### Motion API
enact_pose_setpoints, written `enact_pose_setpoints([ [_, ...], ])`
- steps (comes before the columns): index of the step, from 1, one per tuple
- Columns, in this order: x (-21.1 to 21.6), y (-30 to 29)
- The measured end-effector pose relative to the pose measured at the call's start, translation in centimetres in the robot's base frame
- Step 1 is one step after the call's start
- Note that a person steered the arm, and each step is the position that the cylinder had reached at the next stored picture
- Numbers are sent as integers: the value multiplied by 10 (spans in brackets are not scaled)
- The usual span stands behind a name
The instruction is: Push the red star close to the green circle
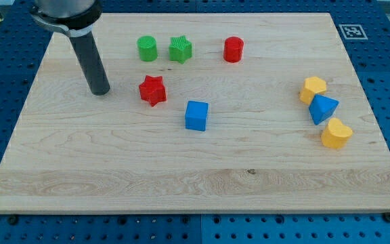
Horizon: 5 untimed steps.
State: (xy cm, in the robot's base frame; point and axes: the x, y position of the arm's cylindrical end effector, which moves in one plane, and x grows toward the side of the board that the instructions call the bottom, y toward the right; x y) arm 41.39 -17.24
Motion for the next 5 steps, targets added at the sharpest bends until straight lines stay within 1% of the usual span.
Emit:
enact_pose_setpoints([
  [1,3,23],
  [2,2,62],
  [3,9,78],
  [5,24,78],
])
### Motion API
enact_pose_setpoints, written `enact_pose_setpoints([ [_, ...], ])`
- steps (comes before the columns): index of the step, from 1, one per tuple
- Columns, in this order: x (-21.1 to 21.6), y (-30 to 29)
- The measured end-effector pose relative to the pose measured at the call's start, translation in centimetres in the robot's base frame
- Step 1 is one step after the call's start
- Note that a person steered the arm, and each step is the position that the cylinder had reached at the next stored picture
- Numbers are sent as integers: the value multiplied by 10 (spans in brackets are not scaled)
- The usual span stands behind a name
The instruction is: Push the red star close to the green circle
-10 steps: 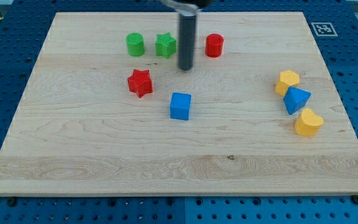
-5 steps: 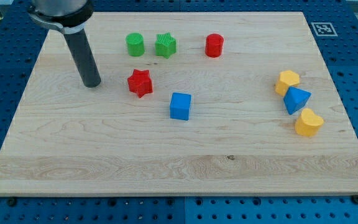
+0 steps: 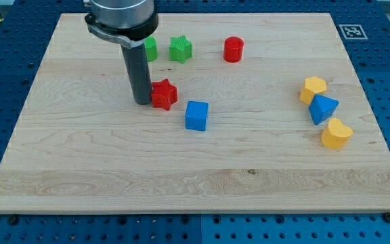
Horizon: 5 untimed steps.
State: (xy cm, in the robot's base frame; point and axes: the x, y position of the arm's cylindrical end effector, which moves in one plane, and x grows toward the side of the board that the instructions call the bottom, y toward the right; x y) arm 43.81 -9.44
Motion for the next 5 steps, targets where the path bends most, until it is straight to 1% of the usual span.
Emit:
enact_pose_setpoints([
  [2,44,8],
  [4,45,74],
  [5,42,93],
])
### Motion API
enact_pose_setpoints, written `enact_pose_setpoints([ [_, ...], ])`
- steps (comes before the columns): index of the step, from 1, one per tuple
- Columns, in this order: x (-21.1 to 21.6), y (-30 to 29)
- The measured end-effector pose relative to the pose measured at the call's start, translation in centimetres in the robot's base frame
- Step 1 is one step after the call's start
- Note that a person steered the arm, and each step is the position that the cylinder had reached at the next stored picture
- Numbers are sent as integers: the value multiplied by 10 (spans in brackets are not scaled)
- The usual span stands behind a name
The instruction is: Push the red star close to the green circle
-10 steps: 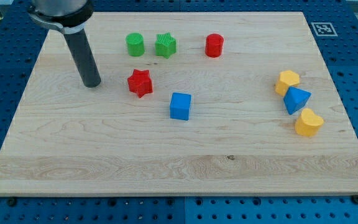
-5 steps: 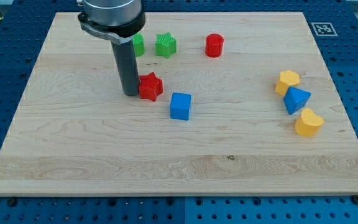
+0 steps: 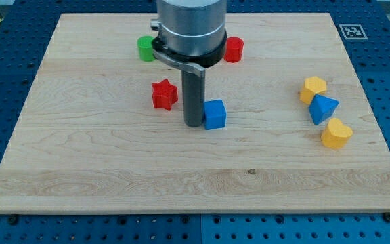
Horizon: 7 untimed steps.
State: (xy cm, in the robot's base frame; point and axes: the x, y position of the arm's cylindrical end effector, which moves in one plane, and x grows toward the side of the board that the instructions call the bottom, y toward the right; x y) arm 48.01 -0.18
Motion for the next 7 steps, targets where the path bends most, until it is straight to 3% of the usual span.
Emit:
enact_pose_setpoints([
  [2,-7,1],
  [5,-39,-76],
  [7,-43,-72],
])
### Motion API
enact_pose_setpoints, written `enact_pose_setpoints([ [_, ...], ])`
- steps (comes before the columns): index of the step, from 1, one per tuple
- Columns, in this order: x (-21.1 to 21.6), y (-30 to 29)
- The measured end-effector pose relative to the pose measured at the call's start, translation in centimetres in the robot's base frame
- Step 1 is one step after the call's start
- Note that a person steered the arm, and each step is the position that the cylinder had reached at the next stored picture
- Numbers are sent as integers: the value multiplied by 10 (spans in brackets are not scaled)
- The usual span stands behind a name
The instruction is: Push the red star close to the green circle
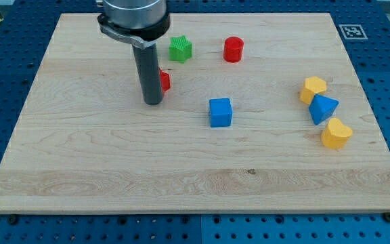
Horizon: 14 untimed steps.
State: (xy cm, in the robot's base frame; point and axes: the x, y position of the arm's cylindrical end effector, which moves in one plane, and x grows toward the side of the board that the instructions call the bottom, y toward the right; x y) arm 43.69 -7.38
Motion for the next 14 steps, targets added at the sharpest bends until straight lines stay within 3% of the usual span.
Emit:
enact_pose_setpoints([
  [4,2,48],
  [8,-43,-17],
  [10,-39,-20],
  [11,-13,-22],
  [13,-10,-71],
  [14,-10,-69],
])
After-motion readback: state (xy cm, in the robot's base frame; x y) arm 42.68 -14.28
